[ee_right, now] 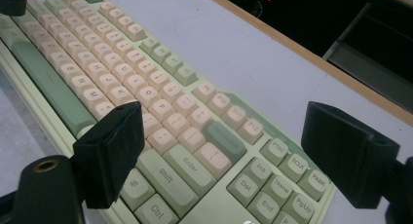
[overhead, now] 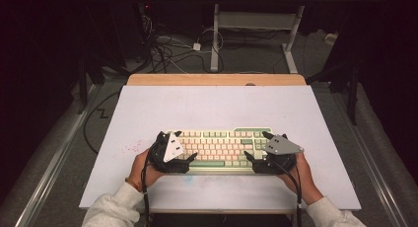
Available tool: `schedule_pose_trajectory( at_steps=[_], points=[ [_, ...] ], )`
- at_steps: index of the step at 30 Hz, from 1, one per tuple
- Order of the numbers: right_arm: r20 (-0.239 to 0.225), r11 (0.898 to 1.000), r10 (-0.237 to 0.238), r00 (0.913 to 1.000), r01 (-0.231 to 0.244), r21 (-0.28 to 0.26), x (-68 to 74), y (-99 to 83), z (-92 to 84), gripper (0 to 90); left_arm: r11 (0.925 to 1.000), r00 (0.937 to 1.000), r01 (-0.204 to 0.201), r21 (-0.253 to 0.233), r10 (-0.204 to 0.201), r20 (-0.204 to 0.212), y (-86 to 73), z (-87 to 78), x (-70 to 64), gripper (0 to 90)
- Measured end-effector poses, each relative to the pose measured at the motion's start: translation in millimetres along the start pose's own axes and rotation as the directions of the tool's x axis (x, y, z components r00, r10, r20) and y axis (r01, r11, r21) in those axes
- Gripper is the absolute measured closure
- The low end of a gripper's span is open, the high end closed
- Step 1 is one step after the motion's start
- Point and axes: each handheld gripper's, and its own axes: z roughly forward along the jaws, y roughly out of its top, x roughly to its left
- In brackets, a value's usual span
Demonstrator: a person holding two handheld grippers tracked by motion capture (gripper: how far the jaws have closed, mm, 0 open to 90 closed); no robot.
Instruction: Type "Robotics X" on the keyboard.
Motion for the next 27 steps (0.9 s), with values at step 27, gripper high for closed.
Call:
schedule_pose_trajectory(
  at_steps=[27],
  points=[
    [0.029, 0.999, -0.049, 0.9984, 0.049, -0.007, -5.3, 1.4, -20.3, 16.9, 0.9977, 0.9996, -0.023, -0.063, 0.022, -0.018, 0.8, -18.3, -2.9, 15.9]
  ],
)
